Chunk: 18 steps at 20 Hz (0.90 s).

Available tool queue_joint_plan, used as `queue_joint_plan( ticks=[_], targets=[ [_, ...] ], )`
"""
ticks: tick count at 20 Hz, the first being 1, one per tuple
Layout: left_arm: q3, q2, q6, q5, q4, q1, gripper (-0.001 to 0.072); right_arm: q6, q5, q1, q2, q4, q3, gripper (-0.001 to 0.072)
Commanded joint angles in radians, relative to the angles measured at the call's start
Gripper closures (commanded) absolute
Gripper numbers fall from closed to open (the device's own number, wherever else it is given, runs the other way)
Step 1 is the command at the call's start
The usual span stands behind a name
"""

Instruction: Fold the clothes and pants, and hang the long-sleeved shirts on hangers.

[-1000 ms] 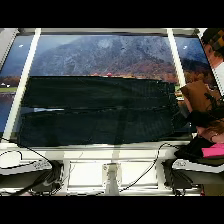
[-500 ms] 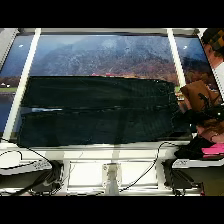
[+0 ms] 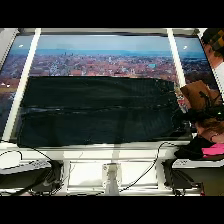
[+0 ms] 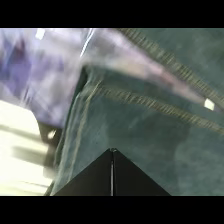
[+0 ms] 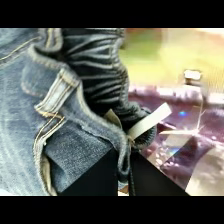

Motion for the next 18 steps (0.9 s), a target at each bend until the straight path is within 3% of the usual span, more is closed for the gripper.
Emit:
queue_joint_plan(
  ticks=[1, 5, 6, 7, 8, 10, 12, 15, 17, 18],
  targets=[
    [-0.095, 0.023, 0.108, 0.020, 0.007, 0.061, 0.0676, 0.019, 0.008, 0.000, 0.054, 0.008, 0.000, 0.0677],
    [-0.233, 0.067, 0.253, 0.089, 0.006, 0.120, 0.0664, 0.039, 0.007, 0.000, 0.095, 0.008, 0.000, 0.0676],
    [-0.261, 0.060, 0.277, 0.083, 0.007, 0.132, 0.0512, 0.043, 0.007, 0.000, 0.098, 0.010, 0.000, 0.0676],
    [-0.287, 0.053, 0.310, 0.077, 0.007, 0.142, 0.0280, 0.046, 0.007, 0.000, 0.101, 0.013, 0.000, 0.0676],
    [-0.314, 0.047, 0.336, 0.077, 0.008, 0.150, 0.0229, 0.046, 0.006, 0.000, 0.101, 0.015, 0.000, 0.0676],
    [-0.358, 0.042, 0.391, 0.106, 0.008, 0.164, 0.0234, 0.046, 0.000, 0.000, 0.101, 0.018, 0.001, 0.0676],
    [-0.383, 0.042, 0.456, 0.123, 0.043, 0.168, 0.0355, 0.045, -0.006, 0.000, 0.101, 0.017, 0.001, 0.0676],
    [-0.391, 0.042, 0.466, 0.123, 0.167, 0.169, 0.0347, 0.045, -0.027, 0.000, 0.101, 0.017, 0.001, 0.0676],
    [-0.391, 0.042, 0.466, 0.123, 0.212, 0.171, 0.0300, 0.045, -0.039, 0.000, 0.101, 0.017, 0.001, 0.0676],
    [-0.392, 0.042, 0.471, 0.124, 0.208, 0.170, 0.0231, 0.045, -0.045, 0.000, 0.101, 0.017, 0.001, 0.0676]
  ],
)
